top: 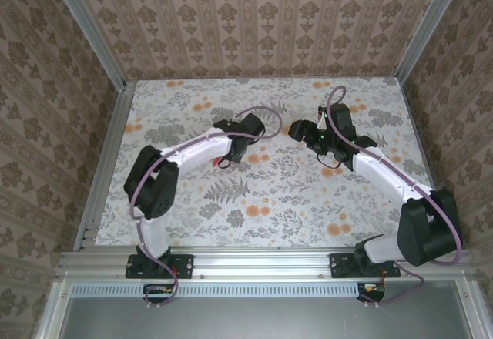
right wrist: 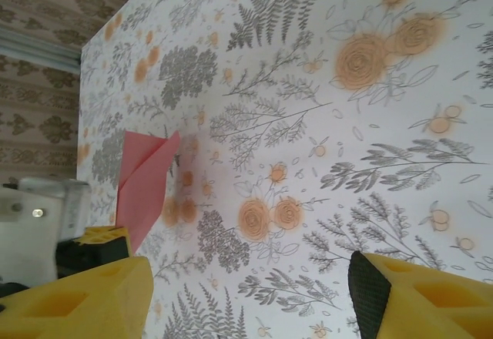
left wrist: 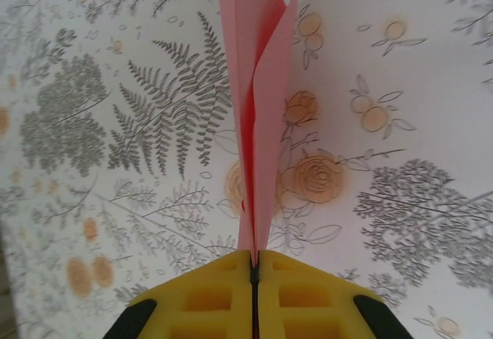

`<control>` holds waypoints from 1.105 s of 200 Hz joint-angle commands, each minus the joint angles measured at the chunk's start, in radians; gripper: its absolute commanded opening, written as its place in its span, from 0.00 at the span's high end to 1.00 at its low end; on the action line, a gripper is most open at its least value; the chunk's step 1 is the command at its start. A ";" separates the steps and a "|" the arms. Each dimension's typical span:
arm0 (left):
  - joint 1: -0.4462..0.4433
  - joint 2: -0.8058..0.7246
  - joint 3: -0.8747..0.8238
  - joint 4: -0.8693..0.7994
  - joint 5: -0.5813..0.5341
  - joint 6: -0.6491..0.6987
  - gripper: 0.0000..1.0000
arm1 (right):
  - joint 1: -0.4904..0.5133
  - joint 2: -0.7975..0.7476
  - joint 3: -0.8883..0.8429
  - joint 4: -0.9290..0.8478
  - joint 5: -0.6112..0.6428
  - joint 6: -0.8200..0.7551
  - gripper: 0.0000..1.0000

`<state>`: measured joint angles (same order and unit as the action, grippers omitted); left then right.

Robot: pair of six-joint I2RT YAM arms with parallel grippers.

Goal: Fold a paper plane with a square sheet of paper (pick it up from the middle)
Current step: Turn over the paper at the center of the table.

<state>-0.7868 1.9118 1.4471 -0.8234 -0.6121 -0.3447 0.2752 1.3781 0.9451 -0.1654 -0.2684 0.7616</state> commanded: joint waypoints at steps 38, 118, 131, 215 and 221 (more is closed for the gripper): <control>-0.076 0.198 0.151 -0.113 -0.106 -0.062 0.86 | -0.034 -0.046 -0.058 -0.039 0.084 0.025 0.29; -0.050 0.152 0.106 0.009 0.265 -0.064 0.63 | -0.052 -0.073 -0.085 -0.087 0.168 0.047 0.29; -0.015 0.100 0.070 0.043 0.379 -0.083 0.58 | -0.053 -0.069 -0.082 -0.093 0.168 0.039 0.29; 0.299 -0.349 -0.305 0.389 0.876 -0.222 0.23 | 0.190 0.107 0.094 -0.175 0.244 -0.018 0.33; 0.321 -0.374 -0.329 0.392 0.862 -0.232 0.21 | 0.227 0.141 0.127 -0.184 0.252 -0.018 0.35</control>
<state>-0.5350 1.6188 1.2060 -0.5022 0.1574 -0.5098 0.3817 1.4261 0.9665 -0.2890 -0.0814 0.7692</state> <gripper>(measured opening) 0.745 0.671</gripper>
